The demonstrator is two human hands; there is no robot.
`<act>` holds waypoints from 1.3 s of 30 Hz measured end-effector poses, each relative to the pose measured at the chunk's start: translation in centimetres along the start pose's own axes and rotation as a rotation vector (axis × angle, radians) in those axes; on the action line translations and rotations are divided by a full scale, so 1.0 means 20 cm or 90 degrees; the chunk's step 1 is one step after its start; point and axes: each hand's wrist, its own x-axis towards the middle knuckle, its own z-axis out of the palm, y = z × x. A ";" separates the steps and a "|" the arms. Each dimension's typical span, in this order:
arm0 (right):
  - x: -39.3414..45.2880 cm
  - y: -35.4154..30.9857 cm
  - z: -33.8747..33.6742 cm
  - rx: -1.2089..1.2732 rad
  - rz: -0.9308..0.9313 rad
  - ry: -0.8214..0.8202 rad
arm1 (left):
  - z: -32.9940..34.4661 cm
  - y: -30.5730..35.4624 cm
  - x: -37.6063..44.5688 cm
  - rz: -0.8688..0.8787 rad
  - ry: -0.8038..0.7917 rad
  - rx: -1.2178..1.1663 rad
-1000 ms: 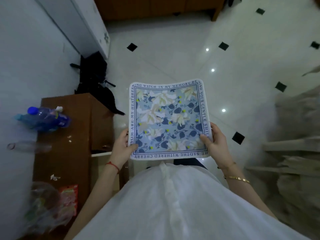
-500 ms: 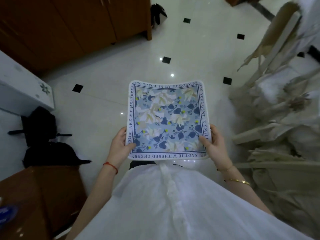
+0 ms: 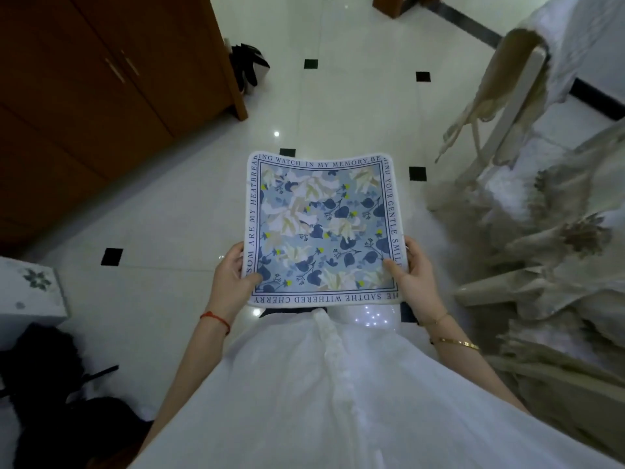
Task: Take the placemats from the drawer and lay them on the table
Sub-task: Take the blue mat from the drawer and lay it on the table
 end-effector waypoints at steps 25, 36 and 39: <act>2.20 -0.64 -0.52 0.076 0.007 0.257 | 1.10 1.24 2.43 0.041 -0.234 0.120; 3.12 -0.94 -1.10 0.048 -0.007 0.312 | 1.90 1.77 3.20 0.065 -0.267 0.118; 3.35 -0.94 -1.24 0.055 0.008 0.343 | 2.14 1.87 3.43 0.071 -0.303 0.125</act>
